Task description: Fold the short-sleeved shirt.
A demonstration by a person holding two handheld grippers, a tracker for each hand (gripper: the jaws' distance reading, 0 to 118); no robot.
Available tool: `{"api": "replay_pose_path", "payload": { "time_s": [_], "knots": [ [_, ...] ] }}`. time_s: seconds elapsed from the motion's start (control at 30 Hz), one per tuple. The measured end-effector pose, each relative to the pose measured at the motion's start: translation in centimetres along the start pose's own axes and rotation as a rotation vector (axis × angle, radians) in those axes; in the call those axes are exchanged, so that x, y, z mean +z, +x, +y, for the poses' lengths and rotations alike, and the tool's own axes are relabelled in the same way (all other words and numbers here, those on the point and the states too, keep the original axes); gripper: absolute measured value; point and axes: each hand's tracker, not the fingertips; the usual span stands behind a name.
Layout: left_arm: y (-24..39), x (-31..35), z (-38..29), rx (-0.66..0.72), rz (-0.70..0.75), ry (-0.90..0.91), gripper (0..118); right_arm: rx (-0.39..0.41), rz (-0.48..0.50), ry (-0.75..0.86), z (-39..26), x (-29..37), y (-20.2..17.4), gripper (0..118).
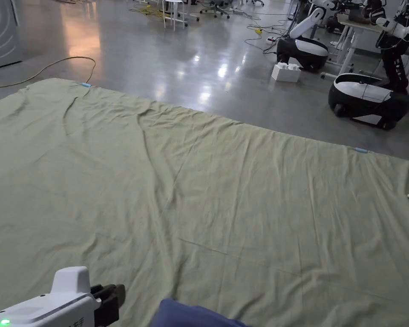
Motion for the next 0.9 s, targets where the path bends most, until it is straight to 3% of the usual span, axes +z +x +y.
{"api": "replay_pose_path", "payload": {
  "time_s": [0.07,0.13,0.17,0.4,0.5,0.6,0.67,0.77,0.9],
  "knots": [
    [-0.3,-0.9,-0.1,0.029,-0.103,-0.063,41,-0.011,0.001,0.003,-0.2,-0.1,0.2,1],
    [-0.9,-2.0,-0.2,0.091,-0.217,-0.137,79,-0.019,0.004,0.005,-0.3,-0.2,0.4,1],
    [-1.1,-2.5,-0.3,0.118,-0.249,-0.154,85,-0.023,0.005,0.006,-0.4,-0.2,0.5,1],
    [-1.7,-7.9,-1.4,0.151,-0.389,-0.414,85,-0.034,0.016,0.011,-0.5,-0.3,0.7,1],
    [-1.7,-10.6,-2.3,0.236,-0.411,-0.519,85,-0.036,0.020,0.009,-0.5,-0.3,0.8,1],
    [-2.0,-11.5,-2.3,0.286,-0.523,-0.466,84,-0.047,0.023,0.006,-0.5,-0.4,0.9,1],
    [-2.1,-12.3,-2.2,0.352,-0.513,-0.492,81,-0.045,0.023,0.005,-0.5,-0.4,0.9,1],
    [-1.9,-12.6,-2.7,0.322,-0.572,-0.517,79,-0.040,0.019,0.005,-0.5,-0.5,0.8,1],
    [-1.8,-13.6,-4.1,0.302,-0.576,-0.552,50,-0.038,0.015,0.003,-0.7,-0.7,0.8,1]
  ]
}}
